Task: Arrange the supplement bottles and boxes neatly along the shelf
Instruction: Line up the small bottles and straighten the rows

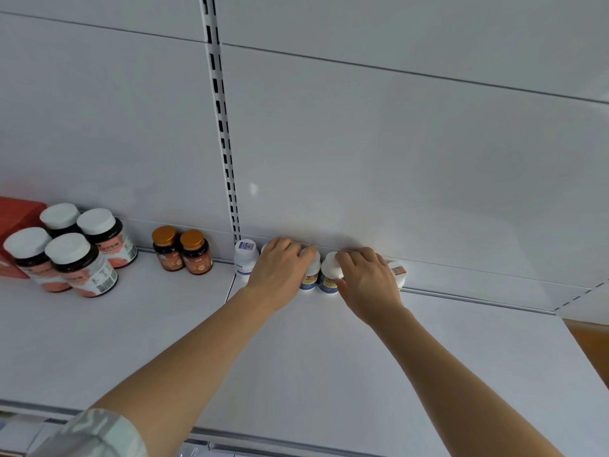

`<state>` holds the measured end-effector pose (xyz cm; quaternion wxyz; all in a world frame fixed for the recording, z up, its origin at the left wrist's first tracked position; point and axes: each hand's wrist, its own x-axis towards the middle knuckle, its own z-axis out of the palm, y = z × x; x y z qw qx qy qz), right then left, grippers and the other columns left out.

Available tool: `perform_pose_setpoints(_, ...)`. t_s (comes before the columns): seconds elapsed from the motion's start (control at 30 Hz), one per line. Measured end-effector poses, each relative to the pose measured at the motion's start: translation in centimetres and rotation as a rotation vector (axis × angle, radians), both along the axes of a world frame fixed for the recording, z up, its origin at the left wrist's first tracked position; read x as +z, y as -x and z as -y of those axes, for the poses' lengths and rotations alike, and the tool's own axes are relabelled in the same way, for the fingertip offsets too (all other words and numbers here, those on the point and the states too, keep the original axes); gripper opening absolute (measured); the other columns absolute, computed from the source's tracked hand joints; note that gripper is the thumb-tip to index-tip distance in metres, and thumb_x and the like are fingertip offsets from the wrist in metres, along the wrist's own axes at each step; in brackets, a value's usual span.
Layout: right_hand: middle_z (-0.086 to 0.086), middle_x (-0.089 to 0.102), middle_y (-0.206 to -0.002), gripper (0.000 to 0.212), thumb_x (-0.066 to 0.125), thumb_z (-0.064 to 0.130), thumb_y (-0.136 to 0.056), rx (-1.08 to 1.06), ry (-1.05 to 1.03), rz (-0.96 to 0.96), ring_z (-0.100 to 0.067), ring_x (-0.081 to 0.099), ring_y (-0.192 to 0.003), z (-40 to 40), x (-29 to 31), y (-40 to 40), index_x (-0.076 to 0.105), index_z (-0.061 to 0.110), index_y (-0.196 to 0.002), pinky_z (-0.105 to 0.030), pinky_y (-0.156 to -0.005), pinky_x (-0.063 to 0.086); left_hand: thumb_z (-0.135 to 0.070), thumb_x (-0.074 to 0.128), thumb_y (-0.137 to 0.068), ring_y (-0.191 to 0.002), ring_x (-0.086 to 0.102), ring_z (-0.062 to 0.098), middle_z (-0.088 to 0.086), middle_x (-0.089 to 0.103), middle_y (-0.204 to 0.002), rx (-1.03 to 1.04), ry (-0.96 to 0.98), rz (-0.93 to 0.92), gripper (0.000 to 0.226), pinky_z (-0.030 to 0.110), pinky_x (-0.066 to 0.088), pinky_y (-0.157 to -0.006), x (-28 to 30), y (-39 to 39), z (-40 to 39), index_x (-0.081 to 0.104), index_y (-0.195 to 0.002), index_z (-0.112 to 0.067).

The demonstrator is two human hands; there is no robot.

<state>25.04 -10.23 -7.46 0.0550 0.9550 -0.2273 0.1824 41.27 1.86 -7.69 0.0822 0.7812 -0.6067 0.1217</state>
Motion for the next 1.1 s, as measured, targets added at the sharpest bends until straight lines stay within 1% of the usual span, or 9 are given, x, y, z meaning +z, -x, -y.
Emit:
perform_pose_setpoints(0.2,-0.004,0.065,-0.088,0.038,0.08,0.023,-0.069,-0.03,0.003,0.044,-0.032,0.058,-0.089,-0.6,1.3,1.1,0.064,0.011,-0.102,-0.039,-0.075,0.051,-0.033,0.077,-0.076,-0.105,0.057,0.033,0.008,0.063,-0.109,0.001,0.035,-0.083,0.064,0.042,0.044,-0.095,1.6,-0.3,-0.6,0.053,-0.131,-0.014)
perform_pose_setpoints(0.27,-0.004,0.065,-0.091,0.04,0.078,0.024,-0.072,-0.048,0.017,0.063,-0.032,0.057,-0.093,-0.3,1.7,2.1,0.063,0.011,-0.106,-0.04,-0.077,0.051,-0.036,0.078,-0.076,-0.106,0.056,0.033,0.008,0.062,-0.11,-0.008,0.056,-0.097,0.063,0.043,0.043,-0.095,2.4,-0.1,-0.5,0.053,-0.129,-0.013)
perform_pose_setpoints(0.4,-0.006,0.065,-0.094,0.038,0.074,0.023,-0.077,-0.105,0.026,0.096,-0.034,0.056,-0.096,1.0,2.4,4.5,0.063,0.01,-0.111,-0.041,-0.078,0.051,-0.034,0.081,-0.072,-0.098,0.058,0.034,0.009,0.064,-0.101,-0.08,0.129,-0.108,0.061,0.043,0.047,-0.088,3.4,2.1,0.7,0.058,-0.123,-0.011)
perform_pose_setpoints(0.57,-0.007,0.065,-0.098,0.043,0.074,0.025,-0.077,-0.175,-0.001,0.069,-0.034,0.056,-0.099,3.1,2.2,7.7,0.061,0.01,-0.115,-0.041,-0.078,0.051,-0.03,0.079,-0.073,-0.096,0.059,0.034,0.008,0.065,-0.096,-0.191,0.162,-0.12,0.055,0.044,0.048,-0.089,3.2,5.7,3.0,0.06,-0.121,-0.011)
perform_pose_setpoints(0.73,-0.005,0.065,-0.098,0.045,0.074,0.029,-0.077,-0.151,-0.055,-0.007,-0.032,0.056,-0.098,4.2,1.6,8.9,0.059,0.014,-0.117,-0.04,-0.078,0.051,-0.032,0.074,-0.079,-0.106,0.054,0.03,0.003,0.064,-0.103,-0.178,0.079,-0.079,0.048,0.04,0.041,-0.098,2.0,7.8,5.4,0.058,-0.122,-0.019)
perform_pose_setpoints(0.8,-0.003,0.065,-0.097,0.041,0.072,0.03,-0.078,-0.125,-0.077,-0.036,-0.031,0.056,-0.097,4.6,1.3,8.9,0.059,0.017,-0.114,-0.039,-0.078,0.05,-0.031,0.074,-0.077,-0.103,0.055,0.029,0.001,0.065,-0.102,-0.127,0.03,-0.049,0.045,0.038,0.041,-0.096,1.4,8.4,6.0,0.059,-0.119,-0.02)
perform_pose_setpoints(0.93,-0.003,0.068,-0.09,0.034,0.078,0.026,-0.075,-0.09,-0.115,-0.04,-0.031,0.058,-0.088,5.5,0.4,8.8,0.062,0.015,-0.104,-0.037,-0.068,0.051,-0.019,0.084,-0.056,-0.083,0.056,0.026,-0.002,0.064,-0.082,-0.016,-0.015,0.064,0.044,0.036,0.045,-0.083,0.2,9.3,7.0,0.062,-0.095,-0.021)
perform_pose_setpoints(1.03,-0.003,0.067,-0.082,0.036,0.086,0.02,-0.068,-0.066,-0.107,-0.013,-0.03,0.058,-0.079,6.0,-0.3,8.9,0.063,0.013,-0.096,-0.034,-0.058,0.052,-0.016,0.083,-0.055,-0.08,0.055,0.026,-0.002,0.06,-0.076,0.019,0.004,0.108,0.041,0.035,0.043,-0.08,-0.1,9.6,7.6,0.06,-0.088,-0.021)
perform_pose_setpoints(1.1,-0.003,0.067,-0.082,0.036,0.086,0.019,-0.068,-0.05,-0.111,0.0,-0.03,0.058,-0.079,6.3,-0.5,8.9,0.063,0.013,-0.095,-0.034,-0.057,0.051,-0.015,0.083,-0.055,-0.079,0.055,0.026,-0.002,0.06,-0.075,0.029,0.003,0.118,0.04,0.035,0.043,-0.078,-0.2,9.7,7.7,0.06,-0.088,-0.02)
